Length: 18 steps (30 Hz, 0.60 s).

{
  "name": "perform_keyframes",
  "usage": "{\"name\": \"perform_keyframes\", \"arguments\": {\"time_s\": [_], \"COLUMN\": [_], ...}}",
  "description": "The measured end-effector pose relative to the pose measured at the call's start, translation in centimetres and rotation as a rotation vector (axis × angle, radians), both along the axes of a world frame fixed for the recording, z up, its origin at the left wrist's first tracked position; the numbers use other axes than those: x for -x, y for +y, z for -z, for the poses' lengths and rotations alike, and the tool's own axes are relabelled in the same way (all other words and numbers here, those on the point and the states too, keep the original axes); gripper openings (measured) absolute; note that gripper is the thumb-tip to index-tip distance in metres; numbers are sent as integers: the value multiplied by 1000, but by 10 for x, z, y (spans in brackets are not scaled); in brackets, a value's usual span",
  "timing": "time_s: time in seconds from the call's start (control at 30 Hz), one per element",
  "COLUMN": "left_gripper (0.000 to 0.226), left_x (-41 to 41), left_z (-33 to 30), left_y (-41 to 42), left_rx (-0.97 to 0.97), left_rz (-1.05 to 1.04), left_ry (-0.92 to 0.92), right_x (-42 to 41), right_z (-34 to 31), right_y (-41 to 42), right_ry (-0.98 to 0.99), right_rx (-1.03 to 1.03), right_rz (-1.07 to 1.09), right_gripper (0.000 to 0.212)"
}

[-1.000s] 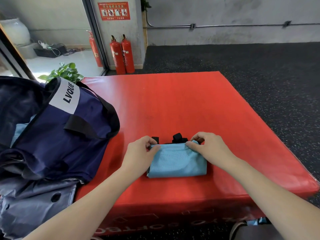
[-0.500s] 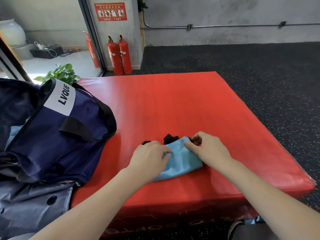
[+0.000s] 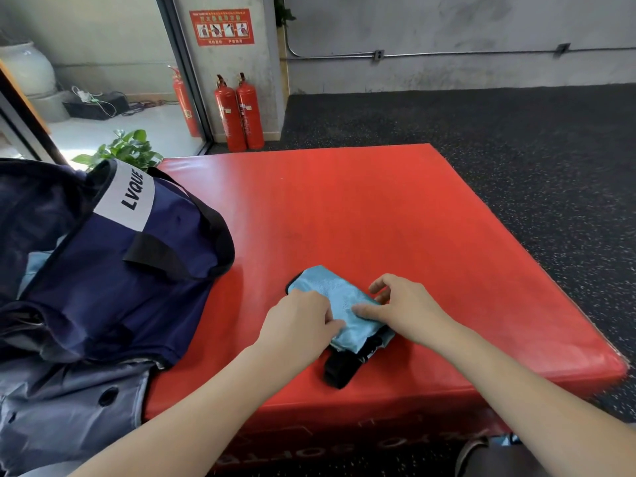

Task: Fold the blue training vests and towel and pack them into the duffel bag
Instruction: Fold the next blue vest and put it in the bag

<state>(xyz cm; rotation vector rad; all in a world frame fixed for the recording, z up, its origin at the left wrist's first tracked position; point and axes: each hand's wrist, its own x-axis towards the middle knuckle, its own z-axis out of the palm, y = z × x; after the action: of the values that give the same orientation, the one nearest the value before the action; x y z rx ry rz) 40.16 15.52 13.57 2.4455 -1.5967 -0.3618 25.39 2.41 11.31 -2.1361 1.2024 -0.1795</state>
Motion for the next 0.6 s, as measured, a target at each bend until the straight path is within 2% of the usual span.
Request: {"name": "perform_keyframes", "arguments": {"time_s": [0.17,0.23,0.3,0.4,0.5,0.6], "left_gripper": [19,11,18,29,21,17], "left_x": [-8,-19,-33,-51,-59,-56], "left_z": [1,4,7,1,-2,-1], "left_y": [0,-2,-6,-6,-2,2], "left_rx": [214,366,471,344,193,180], "left_rz": [35,54,63,15,30,23], "left_ry": [-27,65,234,553,871,942], "right_x": [-3,-4,-5,-4,-2,0], "right_z": [1,2,1,-3,-9,-12], "right_y": [1,0,0,1,4,6], "right_ry": [-45,-109,-192,-326,-425,-479], "right_rx": [-75,-137,-205,-290,-387,-458], "right_rz": [-44,-60,-82,-103,-106,-101], "right_gripper": [44,37,29,22,22,22]}}
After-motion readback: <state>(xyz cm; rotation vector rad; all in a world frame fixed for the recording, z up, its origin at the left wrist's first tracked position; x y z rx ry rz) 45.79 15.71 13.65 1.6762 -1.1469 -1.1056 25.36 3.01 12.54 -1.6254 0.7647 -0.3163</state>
